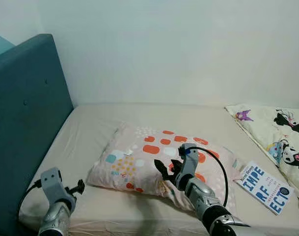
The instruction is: Clean up the room
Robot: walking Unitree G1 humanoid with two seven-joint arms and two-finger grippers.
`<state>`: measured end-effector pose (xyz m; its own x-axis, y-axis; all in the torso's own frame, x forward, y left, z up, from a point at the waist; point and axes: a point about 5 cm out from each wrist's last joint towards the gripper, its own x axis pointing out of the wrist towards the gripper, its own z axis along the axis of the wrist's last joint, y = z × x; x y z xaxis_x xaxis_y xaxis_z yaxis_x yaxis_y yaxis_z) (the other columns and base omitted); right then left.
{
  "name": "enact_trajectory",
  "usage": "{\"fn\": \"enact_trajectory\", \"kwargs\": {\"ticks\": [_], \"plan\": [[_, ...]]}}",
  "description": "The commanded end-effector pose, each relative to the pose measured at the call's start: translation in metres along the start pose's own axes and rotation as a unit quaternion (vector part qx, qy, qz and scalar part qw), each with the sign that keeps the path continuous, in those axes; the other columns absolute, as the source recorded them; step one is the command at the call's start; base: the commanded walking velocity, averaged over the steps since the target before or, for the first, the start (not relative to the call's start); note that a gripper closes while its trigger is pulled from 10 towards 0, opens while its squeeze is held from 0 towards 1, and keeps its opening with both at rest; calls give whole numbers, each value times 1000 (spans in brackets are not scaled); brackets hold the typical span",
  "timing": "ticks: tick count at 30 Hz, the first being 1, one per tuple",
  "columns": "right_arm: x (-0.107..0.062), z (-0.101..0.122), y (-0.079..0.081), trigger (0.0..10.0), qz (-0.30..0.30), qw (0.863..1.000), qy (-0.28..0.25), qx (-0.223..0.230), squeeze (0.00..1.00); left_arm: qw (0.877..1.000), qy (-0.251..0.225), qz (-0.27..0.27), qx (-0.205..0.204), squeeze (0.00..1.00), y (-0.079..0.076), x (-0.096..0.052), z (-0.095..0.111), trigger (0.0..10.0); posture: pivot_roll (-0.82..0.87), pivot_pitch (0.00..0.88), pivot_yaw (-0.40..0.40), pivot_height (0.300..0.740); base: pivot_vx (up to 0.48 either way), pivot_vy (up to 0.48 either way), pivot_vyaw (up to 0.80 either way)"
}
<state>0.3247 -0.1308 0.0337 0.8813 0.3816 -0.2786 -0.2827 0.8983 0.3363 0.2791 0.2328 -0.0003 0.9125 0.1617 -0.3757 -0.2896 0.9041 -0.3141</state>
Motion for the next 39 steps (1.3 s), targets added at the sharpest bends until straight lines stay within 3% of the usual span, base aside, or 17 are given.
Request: {"fn": "enact_trajectory", "kwargs": {"ticks": [1, 8, 11, 12, 17, 20, 22, 30, 39], "plan": [[1, 6, -2, 10000, -9, 1000, -15, 6, 1000, 1000, -12, -22, -5, 1000, -8, 2, 3, 10000, 5, 5, -57, 740, 0, 0, 0], [1, 8, -2, 10000, -2, 1000, -22, 6, 1000, 999, -32, -34, -13, 1000, -16, 6, 12, 10000, 4, 6, -56, 740, 0, 0, 0], [0, 8, -7, 10000, -36, 999, -12, -3, 1000, 999, -38, -28, -2, 1000, -18, 9, 18, 10000, 4, 6, -56, 740, 0, 0, 0], [0, 8, -9, 10000, -40, 999, -10, 4, 0, 999, -39, -27, -1, 0, -18, 10, 20, 10000, 5, 6, -55, 740, 0, 0, 0], [-2, 4, -12, 10000, -48, 999, 1, 7, 0, 999, -34, -27, -7, 0, -17, 9, 18, 10000, 4, 6, -52, 740, 0, 0, 0], [-6, -6, -14, 10000, -57, 997, 31, -32, 0, 1000, -9, -17, -2, 0, -14, 6, 6, 10000, 1, 1, -48, 740, 0, 0, 0], [-8, -10, -17, 10000, -66, 996, 40, -32, 0, 1000, -3, -13, -4, 0, -13, 4, 2, 10000, 1, 1, -48, 740, 0, 0, 0], [-17, -29, -22, 10000, -78, 993, 77, -35, 0, 999, 15, -39, 2, 0, -26, 1, -11, 10000, 9, 0, -53, 740, 0, 0, 782], [-15, -28, -19, 10000, -76, 994, 74, -37, 0, 998, 16, -54, 9, 0, -32, 2, -11, 10000, 6, 0, -46, 740, 0, 0, 778]]}}
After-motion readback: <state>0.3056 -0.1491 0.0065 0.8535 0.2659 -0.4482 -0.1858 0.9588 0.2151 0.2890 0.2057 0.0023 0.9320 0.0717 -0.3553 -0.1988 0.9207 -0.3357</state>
